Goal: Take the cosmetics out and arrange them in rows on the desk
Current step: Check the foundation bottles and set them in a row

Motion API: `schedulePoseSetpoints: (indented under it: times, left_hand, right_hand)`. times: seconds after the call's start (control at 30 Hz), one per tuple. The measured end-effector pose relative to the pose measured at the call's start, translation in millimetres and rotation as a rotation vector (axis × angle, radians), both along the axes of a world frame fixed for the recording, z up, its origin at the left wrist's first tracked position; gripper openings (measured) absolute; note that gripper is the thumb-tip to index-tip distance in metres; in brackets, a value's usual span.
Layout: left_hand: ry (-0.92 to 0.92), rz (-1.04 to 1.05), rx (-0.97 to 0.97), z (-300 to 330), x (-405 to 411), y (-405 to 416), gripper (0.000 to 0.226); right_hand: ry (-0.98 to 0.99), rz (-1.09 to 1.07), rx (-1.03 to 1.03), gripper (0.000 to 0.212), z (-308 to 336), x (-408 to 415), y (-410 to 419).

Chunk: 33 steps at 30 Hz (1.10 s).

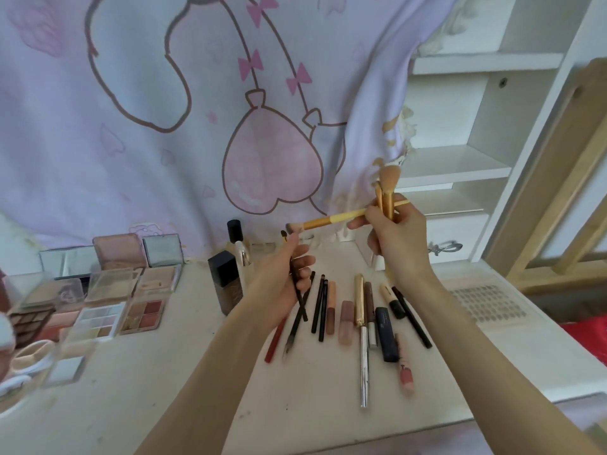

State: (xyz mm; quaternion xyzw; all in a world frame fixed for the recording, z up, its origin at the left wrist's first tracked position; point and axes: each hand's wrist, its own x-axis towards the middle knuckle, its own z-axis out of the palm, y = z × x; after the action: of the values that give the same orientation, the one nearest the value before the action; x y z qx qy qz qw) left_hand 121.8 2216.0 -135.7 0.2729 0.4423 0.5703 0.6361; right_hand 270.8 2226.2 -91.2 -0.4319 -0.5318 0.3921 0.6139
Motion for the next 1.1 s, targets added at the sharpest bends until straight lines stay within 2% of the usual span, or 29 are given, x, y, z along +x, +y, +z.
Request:
schedulePoseSetpoints:
  times: [0.17, 0.27, 0.37, 0.5, 0.6, 0.7, 0.83, 0.9, 1.03, 1.1]
  left_hand:
    - [-0.224, 0.175, 0.144, 23.8, -25.6, -16.8, 0.019]
    - [-0.285, 0.31, 0.189, 32.0, -46.9, -29.9, 0.025]
    - [-0.169, 0.469, 0.177, 34.3, -68.0, -47.6, 0.029]
    - [0.071, 0.617, 0.159, 21.7, -99.6, -73.8, 0.03]
    - [0.062, 0.633, 0.21, 11.4, -125.6, -93.6, 0.029]
    - [0.126, 0.65, 0.229, 1.7, -146.7, -116.6, 0.034]
    - [0.189, 0.709, 0.212, -18.1, -175.2, -145.4, 0.027]
    - [0.182, 0.705, 0.166, -30.2, -191.9, -158.9, 0.026]
    - [0.149, 0.731, 0.011, -53.1, -225.0, -187.7, 0.018]
    - [0.123, 0.762, -0.082, -62.2, -242.7, -200.9, 0.014]
  right_hand:
    - [0.06, 0.23, -0.046, 0.012, -13.4, -28.6, -29.0]
    - [-0.093, 0.366, -0.027, 0.009, -22.5, -42.5, -37.4]
    - [-0.237, 0.473, -0.047, 0.027, -29.4, -62.9, -42.0]
    - [-0.488, 0.616, -0.177, 0.039, -35.7, -103.1, -44.2]
    - [-0.702, 0.762, -0.204, 0.033, -42.8, -138.2, -52.7]
    - [-0.696, 0.919, -0.233, 0.028, -46.5, -165.9, -66.2]
    - [-0.613, 1.081, -0.245, 0.035, -52.3, -197.0, -80.8]
    - [-0.723, 1.12, -0.198, 0.032, -58.2, -216.5, -89.1]
    - [-0.91, 1.173, -0.135, 0.013, -77.3, -257.3, -104.2]
    - [-1.019, 1.179, -0.082, 0.013, -87.1, -275.2, -108.7]
